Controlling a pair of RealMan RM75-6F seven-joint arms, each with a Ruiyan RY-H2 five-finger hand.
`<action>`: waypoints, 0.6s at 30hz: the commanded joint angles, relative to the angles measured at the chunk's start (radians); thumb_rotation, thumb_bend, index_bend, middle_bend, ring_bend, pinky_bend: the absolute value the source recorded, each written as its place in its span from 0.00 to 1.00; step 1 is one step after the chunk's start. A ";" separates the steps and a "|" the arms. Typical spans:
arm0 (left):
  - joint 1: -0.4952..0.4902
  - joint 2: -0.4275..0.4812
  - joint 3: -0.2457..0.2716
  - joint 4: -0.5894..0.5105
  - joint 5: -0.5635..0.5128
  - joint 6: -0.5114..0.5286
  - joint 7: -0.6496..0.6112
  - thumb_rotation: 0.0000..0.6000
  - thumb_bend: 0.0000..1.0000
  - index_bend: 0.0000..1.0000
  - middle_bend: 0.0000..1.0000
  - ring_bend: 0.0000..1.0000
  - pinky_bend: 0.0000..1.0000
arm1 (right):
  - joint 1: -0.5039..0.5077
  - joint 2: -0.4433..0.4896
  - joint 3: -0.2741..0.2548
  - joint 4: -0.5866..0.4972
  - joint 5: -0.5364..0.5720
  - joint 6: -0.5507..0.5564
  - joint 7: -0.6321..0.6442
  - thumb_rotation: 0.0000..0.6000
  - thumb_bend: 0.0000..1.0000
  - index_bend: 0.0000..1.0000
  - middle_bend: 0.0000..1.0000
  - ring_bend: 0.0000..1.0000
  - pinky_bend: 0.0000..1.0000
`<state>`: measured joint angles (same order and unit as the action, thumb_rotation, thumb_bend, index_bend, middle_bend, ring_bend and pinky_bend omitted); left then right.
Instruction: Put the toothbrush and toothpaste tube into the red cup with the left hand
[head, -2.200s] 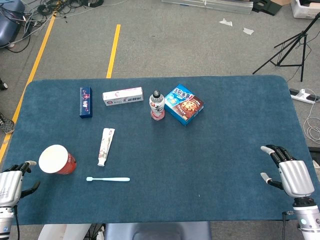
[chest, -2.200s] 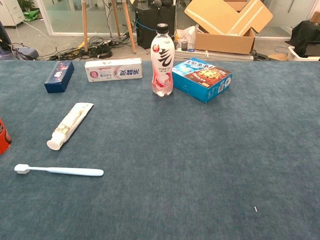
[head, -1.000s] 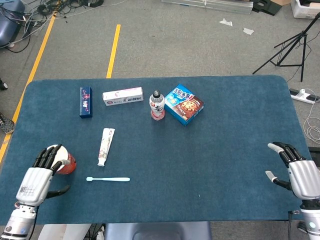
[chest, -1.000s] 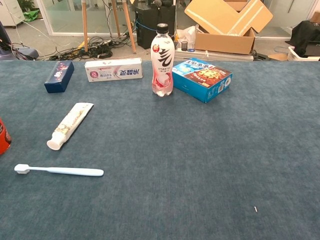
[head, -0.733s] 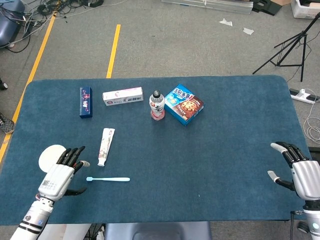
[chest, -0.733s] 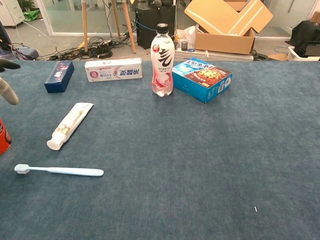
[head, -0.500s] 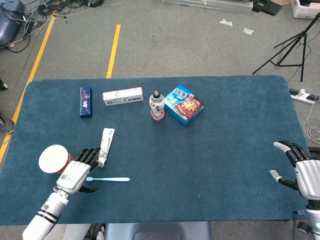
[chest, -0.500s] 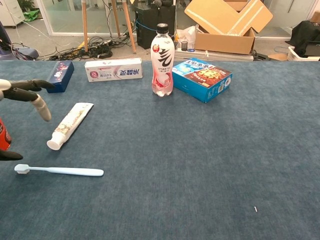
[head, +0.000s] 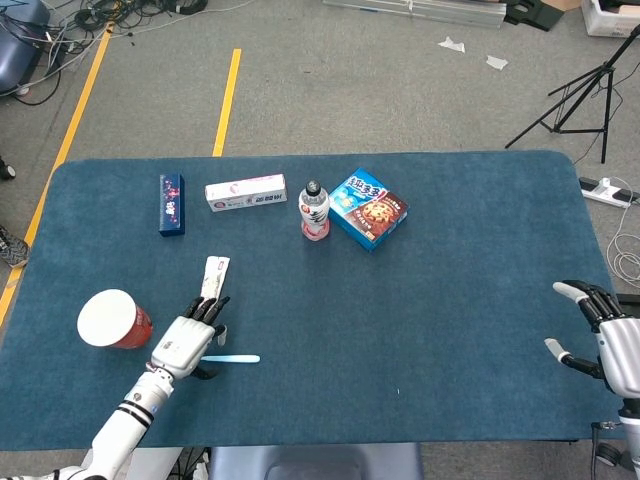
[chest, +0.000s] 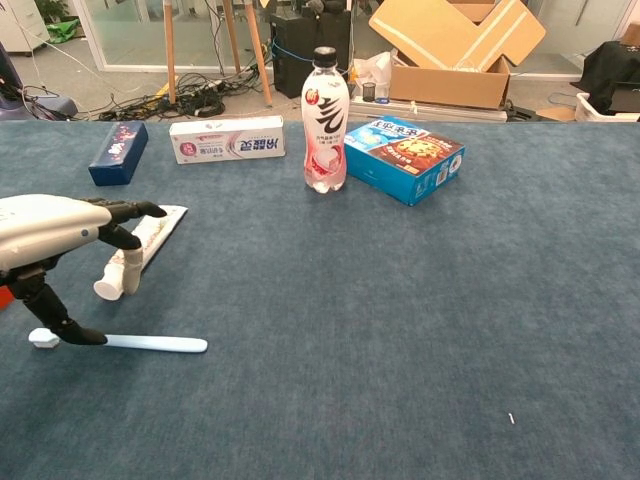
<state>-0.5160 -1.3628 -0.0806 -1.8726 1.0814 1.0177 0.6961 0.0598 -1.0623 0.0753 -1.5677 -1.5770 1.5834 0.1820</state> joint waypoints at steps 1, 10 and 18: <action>-0.028 -0.022 0.001 0.001 -0.052 0.003 0.043 1.00 0.05 0.49 0.00 0.00 0.00 | 0.002 0.000 -0.001 -0.001 -0.001 -0.004 -0.001 1.00 0.12 0.26 0.24 0.22 0.59; -0.075 -0.060 -0.013 0.011 -0.146 0.012 0.039 1.00 0.05 0.51 0.00 0.00 0.00 | 0.008 -0.001 -0.005 -0.003 0.000 -0.022 -0.009 1.00 0.12 0.26 0.24 0.22 0.59; -0.110 -0.088 -0.001 0.047 -0.194 -0.004 0.021 1.00 0.06 0.51 0.00 0.00 0.00 | 0.013 -0.002 -0.005 -0.002 0.005 -0.033 -0.012 1.00 0.12 0.26 0.24 0.22 0.59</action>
<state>-0.6225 -1.4479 -0.0836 -1.8291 0.8909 1.0161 0.7193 0.0727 -1.0648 0.0705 -1.5693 -1.5718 1.5502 0.1703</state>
